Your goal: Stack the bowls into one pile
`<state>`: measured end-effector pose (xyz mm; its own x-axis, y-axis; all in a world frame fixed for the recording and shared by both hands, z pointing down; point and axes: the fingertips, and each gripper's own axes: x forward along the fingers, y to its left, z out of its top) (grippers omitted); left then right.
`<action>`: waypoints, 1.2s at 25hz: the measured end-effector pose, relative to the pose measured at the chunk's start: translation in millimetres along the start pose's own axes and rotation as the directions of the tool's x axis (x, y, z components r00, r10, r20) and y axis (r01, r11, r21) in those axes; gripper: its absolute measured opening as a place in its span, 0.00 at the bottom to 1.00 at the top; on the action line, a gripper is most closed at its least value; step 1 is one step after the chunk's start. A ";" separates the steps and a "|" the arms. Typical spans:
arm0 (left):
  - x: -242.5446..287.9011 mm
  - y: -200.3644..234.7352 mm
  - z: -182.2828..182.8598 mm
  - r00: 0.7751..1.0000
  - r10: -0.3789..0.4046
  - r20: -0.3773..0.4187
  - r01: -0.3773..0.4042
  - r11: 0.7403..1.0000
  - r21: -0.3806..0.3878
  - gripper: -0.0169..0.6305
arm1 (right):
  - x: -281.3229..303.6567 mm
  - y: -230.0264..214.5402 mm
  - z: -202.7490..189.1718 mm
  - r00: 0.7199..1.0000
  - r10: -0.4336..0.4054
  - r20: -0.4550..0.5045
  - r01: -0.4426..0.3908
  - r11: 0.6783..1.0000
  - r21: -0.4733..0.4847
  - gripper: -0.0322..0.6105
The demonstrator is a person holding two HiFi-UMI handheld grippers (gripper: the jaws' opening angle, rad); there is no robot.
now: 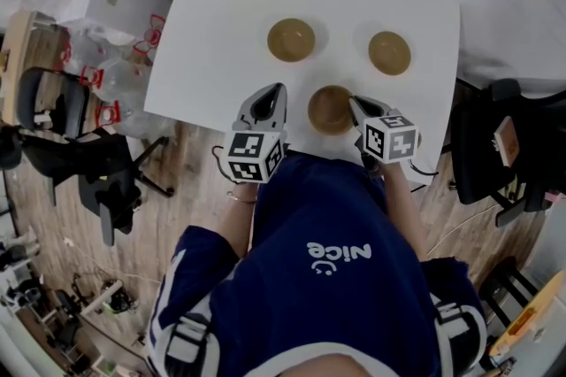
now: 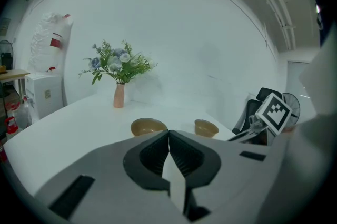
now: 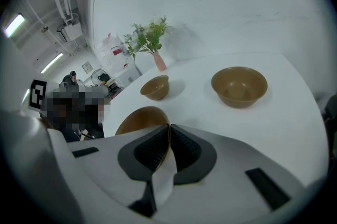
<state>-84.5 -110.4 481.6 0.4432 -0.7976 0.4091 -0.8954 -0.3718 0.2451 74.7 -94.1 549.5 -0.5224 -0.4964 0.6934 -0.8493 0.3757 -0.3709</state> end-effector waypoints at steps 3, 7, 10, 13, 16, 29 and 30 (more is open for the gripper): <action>-0.4 2.0 -0.3 1.000 0.003 0.000 -0.003 1.000 -0.004 0.05 | -7.0 7.4 20.3 0.999 0.007 0.048 -0.006 1.000 -0.029 0.10; -0.1 1.5 0.5 1.000 0.002 0.001 -0.002 1.000 0.000 0.05 | -16.1 16.8 45.4 0.995 0.013 0.100 -0.006 0.998 -0.067 0.10; -1.7 2.3 3.4 1.000 0.008 0.007 -0.008 1.000 0.000 0.05 | -19.6 23.9 59.9 0.993 0.018 0.120 -0.007 0.996 -0.089 0.10; -1.9 4.2 9.1 1.000 0.010 0.022 -0.010 1.000 0.000 0.05 | -19.0 28.3 71.8 0.991 0.019 0.132 -0.005 0.995 -0.102 0.10; -3.7 8.8 12.1 0.999 0.018 0.031 -0.018 1.000 -0.004 0.05 | -16.1 32.9 81.0 0.991 0.013 0.137 0.004 0.993 -0.116 0.10; -6.1 28.7 10.7 0.999 0.040 0.028 -0.039 0.999 -0.030 0.05 | 18.6 45.0 125.1 0.986 0.001 0.168 0.024 0.989 -0.145 0.10; -6.3 30.6 10.7 0.999 0.042 0.027 -0.041 0.999 -0.032 0.05 | 22.2 46.0 129.2 0.986 0.000 0.169 0.025 0.989 -0.147 0.10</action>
<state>-115.1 -121.8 477.1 0.4040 -0.8252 0.3948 -0.9109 -0.3235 0.2561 14.1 -189.0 468.0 -0.5278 -0.6217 0.5787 -0.8418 0.4738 -0.2586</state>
